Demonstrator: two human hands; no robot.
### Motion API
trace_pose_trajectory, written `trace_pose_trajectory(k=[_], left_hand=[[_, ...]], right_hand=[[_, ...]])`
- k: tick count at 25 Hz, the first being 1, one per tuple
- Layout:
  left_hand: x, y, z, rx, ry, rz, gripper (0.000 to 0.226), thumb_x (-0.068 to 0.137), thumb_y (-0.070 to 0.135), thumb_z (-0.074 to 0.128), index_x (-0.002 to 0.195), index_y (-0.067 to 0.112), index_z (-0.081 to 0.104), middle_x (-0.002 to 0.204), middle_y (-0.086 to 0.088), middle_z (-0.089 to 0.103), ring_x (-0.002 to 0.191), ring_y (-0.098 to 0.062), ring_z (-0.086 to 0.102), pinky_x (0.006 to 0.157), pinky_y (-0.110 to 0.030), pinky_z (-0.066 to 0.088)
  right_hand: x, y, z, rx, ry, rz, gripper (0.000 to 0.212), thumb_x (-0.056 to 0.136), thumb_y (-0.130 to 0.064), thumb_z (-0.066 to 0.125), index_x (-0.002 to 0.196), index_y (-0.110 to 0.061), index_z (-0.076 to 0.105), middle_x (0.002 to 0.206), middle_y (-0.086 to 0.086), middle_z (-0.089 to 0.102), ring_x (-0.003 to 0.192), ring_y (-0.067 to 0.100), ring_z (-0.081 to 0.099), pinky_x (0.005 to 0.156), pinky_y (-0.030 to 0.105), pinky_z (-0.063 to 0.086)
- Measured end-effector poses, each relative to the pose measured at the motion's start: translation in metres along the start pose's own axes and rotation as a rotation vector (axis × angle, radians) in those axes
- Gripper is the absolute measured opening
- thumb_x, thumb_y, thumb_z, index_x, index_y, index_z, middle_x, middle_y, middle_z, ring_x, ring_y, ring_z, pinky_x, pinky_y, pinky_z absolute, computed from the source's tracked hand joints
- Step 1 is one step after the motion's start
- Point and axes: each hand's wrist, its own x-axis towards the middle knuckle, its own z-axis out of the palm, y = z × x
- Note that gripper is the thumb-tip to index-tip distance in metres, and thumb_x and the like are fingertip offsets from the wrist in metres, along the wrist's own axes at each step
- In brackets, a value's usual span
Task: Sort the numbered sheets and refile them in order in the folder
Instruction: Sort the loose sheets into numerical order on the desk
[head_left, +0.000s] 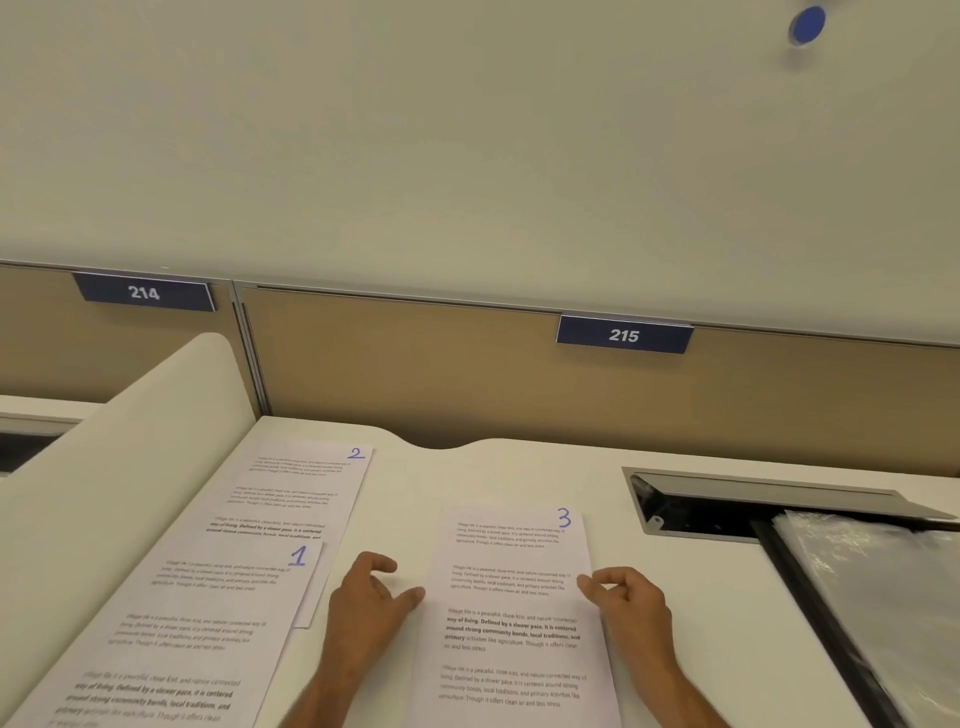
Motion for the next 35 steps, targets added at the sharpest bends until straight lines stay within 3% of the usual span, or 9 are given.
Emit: trace_pose_trajectory(k=[5, 9, 12, 16, 19, 27, 30, 32, 35], left_hand=[[0.043, -0.009, -0.072, 0.397, 0.185, 0.277, 0.022, 0.085, 0.041, 0.075, 0.097, 0.031, 0.06, 0.081, 0.012, 0.064, 0.08, -0.01, 0.062, 0.065, -0.028, 0.044], [0.08, -0.046, -0.111, 0.817, 0.204, 0.433, 0.071, 0.085, 0.073, 0.045, 0.125, 0.017, 0.065, 0.126, 0.0, 0.067, 0.116, -0.027, 0.063, 0.09, -0.044, 0.05], [0.09, -0.072, -0.114, 0.918, 0.058, 0.326, 0.104, 0.081, 0.091, 0.013, 0.156, 0.021, 0.031, 0.163, 0.004, 0.024, 0.15, -0.017, 0.023, 0.119, -0.052, 0.017], [0.091, -0.082, -0.112, 0.892, -0.005, 0.307, 0.117, 0.061, 0.098, -0.015, 0.155, 0.03, -0.011, 0.159, 0.014, -0.021, 0.148, -0.005, -0.019, 0.119, -0.045, -0.016], [0.093, -0.087, -0.112, 0.901, 0.007, 0.336, 0.112, 0.067, 0.098, -0.01, 0.156, 0.03, -0.006, 0.161, 0.014, -0.017, 0.149, -0.006, -0.016, 0.119, -0.043, -0.017], [0.099, -0.107, -0.109, 0.975, 0.093, 0.445, 0.086, 0.09, 0.082, 0.034, 0.151, 0.023, 0.042, 0.157, 0.002, 0.038, 0.143, -0.015, 0.038, 0.113, -0.046, 0.015], [0.099, -0.105, -0.11, 1.009, 0.1, 0.443, 0.085, 0.09, 0.081, 0.033, 0.151, 0.022, 0.043, 0.157, 0.001, 0.04, 0.142, -0.017, 0.04, 0.112, -0.047, 0.016], [0.098, -0.104, -0.109, 1.014, 0.088, 0.428, 0.085, 0.09, 0.081, 0.032, 0.152, 0.023, 0.041, 0.158, 0.002, 0.038, 0.144, -0.017, 0.038, 0.113, -0.047, 0.014], [0.098, -0.105, -0.109, 0.997, 0.081, 0.394, 0.087, 0.09, 0.083, 0.027, 0.156, 0.026, 0.03, 0.162, 0.005, 0.026, 0.149, -0.014, 0.026, 0.117, -0.047, 0.005]], right_hand=[[0.016, -0.059, 0.052, -0.062, -0.038, -0.311, 0.016, 0.077, -0.02, 0.085, 0.079, -0.022, 0.069, 0.068, -0.003, 0.064, 0.058, 0.007, 0.055, 0.062, 0.021, 0.047], [0.031, -0.098, 0.127, -0.201, -0.177, -0.519, 0.021, 0.08, -0.031, 0.08, 0.095, -0.024, 0.068, 0.091, -0.011, 0.065, 0.077, 0.006, 0.059, 0.076, 0.027, 0.052], [0.038, -0.12, 0.182, -0.436, -0.371, -0.612, 0.052, 0.087, -0.046, 0.07, 0.131, -0.022, 0.056, 0.128, -0.011, 0.056, 0.12, 0.01, 0.051, 0.102, 0.027, 0.043], [0.045, -0.141, 0.242, -0.619, -0.555, -0.712, 0.087, 0.088, -0.056, 0.064, 0.157, -0.019, 0.025, 0.163, -0.005, 0.023, 0.15, 0.014, 0.02, 0.122, 0.03, 0.021], [0.057, -0.149, 0.272, -0.713, -0.623, -0.734, 0.103, 0.087, -0.063, 0.062, 0.16, -0.014, 0.009, 0.168, 0.001, 0.007, 0.155, 0.017, 0.005, 0.125, 0.033, 0.009], [0.07, -0.14, 0.313, -0.895, -0.704, -0.703, 0.12, 0.082, -0.078, 0.053, 0.158, -0.012, -0.013, 0.168, 0.002, -0.013, 0.154, 0.02, -0.014, 0.124, 0.046, -0.009], [0.064, -0.142, 0.315, -0.791, -0.721, -0.671, 0.121, 0.08, -0.073, 0.062, 0.159, -0.013, -0.006, 0.169, 0.002, -0.001, 0.155, 0.022, -0.006, 0.125, 0.045, -0.004], [0.053, -0.147, 0.317, -0.495, -0.787, -0.506, 0.119, 0.076, -0.058, 0.078, 0.16, -0.013, 0.007, 0.164, 0.005, 0.024, 0.152, 0.024, 0.02, 0.124, 0.041, 0.02], [0.033, -0.146, 0.323, -0.19, -0.664, -0.351, 0.099, 0.07, -0.037, 0.088, 0.151, -0.018, 0.034, 0.128, 0.002, 0.063, 0.113, 0.019, 0.063, 0.097, 0.036, 0.054]])
